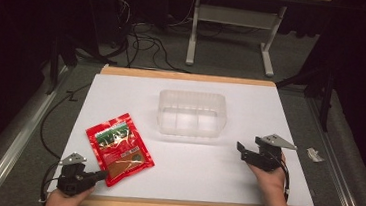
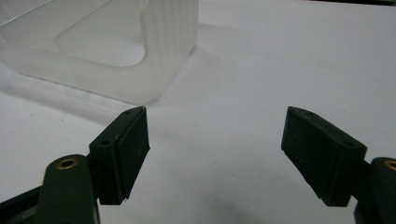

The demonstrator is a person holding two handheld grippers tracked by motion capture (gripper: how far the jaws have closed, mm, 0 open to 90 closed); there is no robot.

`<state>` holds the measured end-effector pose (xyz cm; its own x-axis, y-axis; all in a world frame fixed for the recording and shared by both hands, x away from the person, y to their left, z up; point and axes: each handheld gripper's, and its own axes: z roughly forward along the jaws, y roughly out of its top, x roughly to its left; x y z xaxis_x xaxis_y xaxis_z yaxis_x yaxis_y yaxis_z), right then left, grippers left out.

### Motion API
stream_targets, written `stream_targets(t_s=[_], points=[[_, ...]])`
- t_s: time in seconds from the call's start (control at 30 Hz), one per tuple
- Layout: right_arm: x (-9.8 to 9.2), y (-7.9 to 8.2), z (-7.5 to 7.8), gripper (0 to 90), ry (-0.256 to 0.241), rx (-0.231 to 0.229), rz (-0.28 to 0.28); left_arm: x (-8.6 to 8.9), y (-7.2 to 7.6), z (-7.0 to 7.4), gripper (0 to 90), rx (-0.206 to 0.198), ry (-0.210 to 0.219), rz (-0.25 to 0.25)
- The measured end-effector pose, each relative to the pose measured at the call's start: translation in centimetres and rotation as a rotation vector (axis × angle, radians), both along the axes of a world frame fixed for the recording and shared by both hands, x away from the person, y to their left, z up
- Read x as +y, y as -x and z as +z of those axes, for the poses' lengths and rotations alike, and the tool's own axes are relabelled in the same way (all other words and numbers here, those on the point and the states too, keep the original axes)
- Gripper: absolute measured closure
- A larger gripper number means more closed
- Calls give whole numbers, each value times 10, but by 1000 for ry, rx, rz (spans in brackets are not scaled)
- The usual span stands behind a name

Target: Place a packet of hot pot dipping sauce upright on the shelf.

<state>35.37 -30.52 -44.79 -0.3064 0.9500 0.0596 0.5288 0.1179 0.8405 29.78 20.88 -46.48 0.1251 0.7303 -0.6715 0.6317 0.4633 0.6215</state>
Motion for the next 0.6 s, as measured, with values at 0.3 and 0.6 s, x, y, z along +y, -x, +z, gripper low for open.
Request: stream_targets(t_s=[0.3, 0.6], points=[[1, -1, -2, 239, 4, 12, -8, 26, -78, 7, 415, -97, 1, 224], [-3, 2, -4, 243, 3, 15, -16, 60, -129, -14, 235, -30, 144, 361]])
